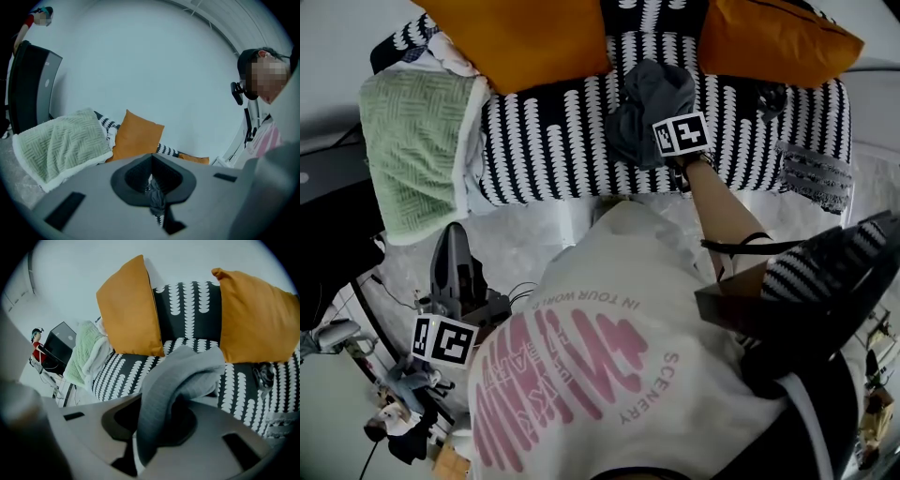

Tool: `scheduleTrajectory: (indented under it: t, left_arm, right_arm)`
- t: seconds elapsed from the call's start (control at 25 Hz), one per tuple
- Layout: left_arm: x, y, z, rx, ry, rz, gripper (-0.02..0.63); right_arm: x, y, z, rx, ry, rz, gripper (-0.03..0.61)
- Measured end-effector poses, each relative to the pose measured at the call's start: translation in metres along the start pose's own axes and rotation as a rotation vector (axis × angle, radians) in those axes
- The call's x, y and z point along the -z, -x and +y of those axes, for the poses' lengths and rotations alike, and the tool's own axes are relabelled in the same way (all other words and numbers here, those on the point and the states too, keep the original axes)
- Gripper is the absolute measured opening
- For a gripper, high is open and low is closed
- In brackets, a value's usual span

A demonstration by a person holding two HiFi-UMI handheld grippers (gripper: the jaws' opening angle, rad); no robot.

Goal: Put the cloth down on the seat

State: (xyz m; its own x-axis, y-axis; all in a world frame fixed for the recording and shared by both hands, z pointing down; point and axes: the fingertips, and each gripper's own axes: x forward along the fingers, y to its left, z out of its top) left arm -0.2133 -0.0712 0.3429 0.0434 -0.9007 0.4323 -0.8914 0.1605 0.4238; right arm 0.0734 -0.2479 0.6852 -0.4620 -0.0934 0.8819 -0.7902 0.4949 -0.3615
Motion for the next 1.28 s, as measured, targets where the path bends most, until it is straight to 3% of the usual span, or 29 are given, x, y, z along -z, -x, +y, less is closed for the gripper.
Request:
scheduleTrajectory:
  t: [0.2,0.6,0.76,0.88,1.12,1.28]
  left_arm:
    - [0.006,-0.004,-0.003,0.002,-0.019,0.02,0.009]
    - [0.005,0.003,-0.004,0.002,0.038,-0.036,0.009]
    - [0.006,0.01,-0.014,0.03,0.005,-0.054,0.008]
    - [0.007,0.014,-0.011,0.013,0.026,-0.054,0.009]
    - [0.012,0.024,0.004,-0.07,0.074,-0.079,0.009]
    - [0.011,0.027,0.014,-0.108,0.092,-0.085,0.009]
  right_arm:
    - [0.007,-0.013,0.004,-0.006,0.048,0.036,0.072]
    - [0.039,-0.042,0.021,-0.019,0.286,0.19,0.086]
    - [0.053,-0.046,0.023,-0.018,0.32,0.248,0.101]
    - [0.055,-0.049,0.023,-0.022,0.314,0.261,0.106]
    - [0.058,-0.053,0.019,0.005,0.38,0.314,0.216]
    - [0.056,-0.055,0.011,0.048,0.36,0.322,0.282]
